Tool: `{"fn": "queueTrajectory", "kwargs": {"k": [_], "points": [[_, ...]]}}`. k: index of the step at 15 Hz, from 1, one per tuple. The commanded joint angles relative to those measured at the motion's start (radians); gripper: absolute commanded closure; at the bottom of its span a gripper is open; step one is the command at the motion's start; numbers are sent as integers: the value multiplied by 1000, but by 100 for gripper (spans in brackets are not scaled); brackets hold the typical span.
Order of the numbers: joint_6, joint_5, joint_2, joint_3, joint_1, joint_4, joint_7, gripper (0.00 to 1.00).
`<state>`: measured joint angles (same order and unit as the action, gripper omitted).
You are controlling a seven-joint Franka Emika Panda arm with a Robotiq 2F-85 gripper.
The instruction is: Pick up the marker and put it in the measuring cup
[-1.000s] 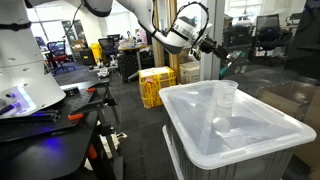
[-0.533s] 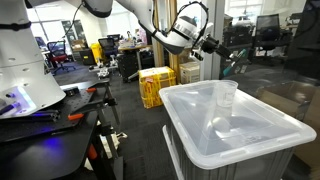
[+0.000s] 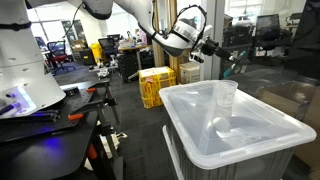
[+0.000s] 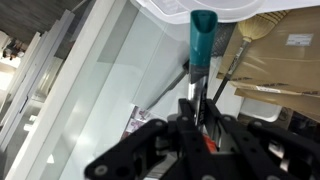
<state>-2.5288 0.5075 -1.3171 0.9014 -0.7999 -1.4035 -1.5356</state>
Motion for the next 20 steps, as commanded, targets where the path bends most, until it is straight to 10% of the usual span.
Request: {"fn": "queueTrajectory", "kwargs": {"k": [1,13,15,20], "points": [[25,21,-6,17,-24,-20,-55,95],[5,12,-12,-2,-8,-29,-82,95],[3,12,-12,-3,-7,-30,-82,56],[-2,15,-11,0,-10,-36,-91,26]]}}
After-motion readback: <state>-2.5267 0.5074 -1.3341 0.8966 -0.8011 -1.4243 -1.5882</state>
